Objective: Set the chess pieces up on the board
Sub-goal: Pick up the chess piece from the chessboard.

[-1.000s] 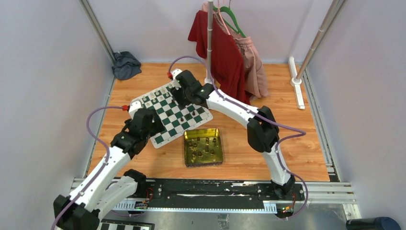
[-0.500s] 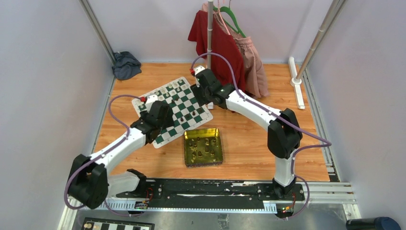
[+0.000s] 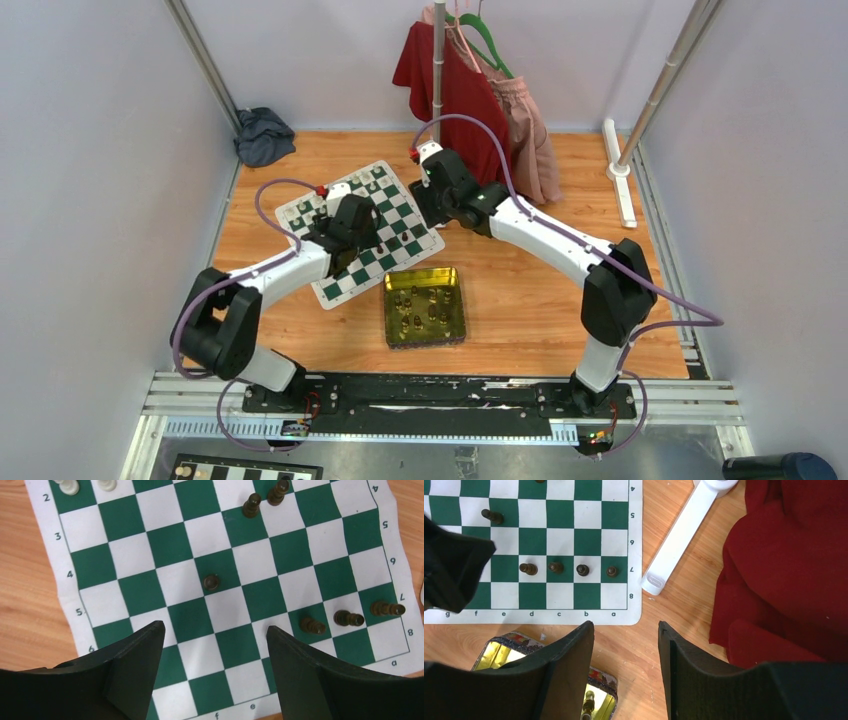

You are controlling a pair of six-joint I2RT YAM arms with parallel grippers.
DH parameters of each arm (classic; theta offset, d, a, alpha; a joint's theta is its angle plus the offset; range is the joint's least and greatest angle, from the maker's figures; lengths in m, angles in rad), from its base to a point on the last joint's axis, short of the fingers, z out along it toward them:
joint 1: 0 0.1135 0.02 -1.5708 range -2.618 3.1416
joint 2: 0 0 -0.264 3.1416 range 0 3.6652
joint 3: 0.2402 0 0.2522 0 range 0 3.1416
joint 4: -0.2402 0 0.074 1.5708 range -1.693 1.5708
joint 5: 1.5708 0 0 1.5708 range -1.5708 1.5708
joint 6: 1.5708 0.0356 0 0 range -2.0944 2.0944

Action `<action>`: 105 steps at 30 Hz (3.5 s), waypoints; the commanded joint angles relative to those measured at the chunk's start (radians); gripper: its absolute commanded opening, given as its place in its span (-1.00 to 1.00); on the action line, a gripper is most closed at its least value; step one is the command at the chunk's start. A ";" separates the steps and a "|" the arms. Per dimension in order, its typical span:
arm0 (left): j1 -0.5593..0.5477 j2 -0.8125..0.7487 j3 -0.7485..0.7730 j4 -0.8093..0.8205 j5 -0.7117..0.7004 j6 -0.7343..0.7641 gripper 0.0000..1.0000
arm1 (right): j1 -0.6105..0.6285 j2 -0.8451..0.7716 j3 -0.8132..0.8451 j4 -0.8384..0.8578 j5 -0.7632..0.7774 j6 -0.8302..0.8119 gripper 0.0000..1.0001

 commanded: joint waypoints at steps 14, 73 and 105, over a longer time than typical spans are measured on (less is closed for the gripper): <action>0.021 0.192 0.086 0.128 -0.033 -0.009 0.54 | -0.012 -0.068 -0.042 -0.019 0.025 -0.020 0.08; 0.097 0.224 0.055 0.147 0.035 -0.033 0.02 | -0.013 -0.067 -0.051 -0.031 0.009 -0.023 0.07; 0.103 0.238 0.045 0.156 0.063 -0.039 -0.60 | -0.013 -0.086 -0.072 -0.052 0.007 -0.012 0.04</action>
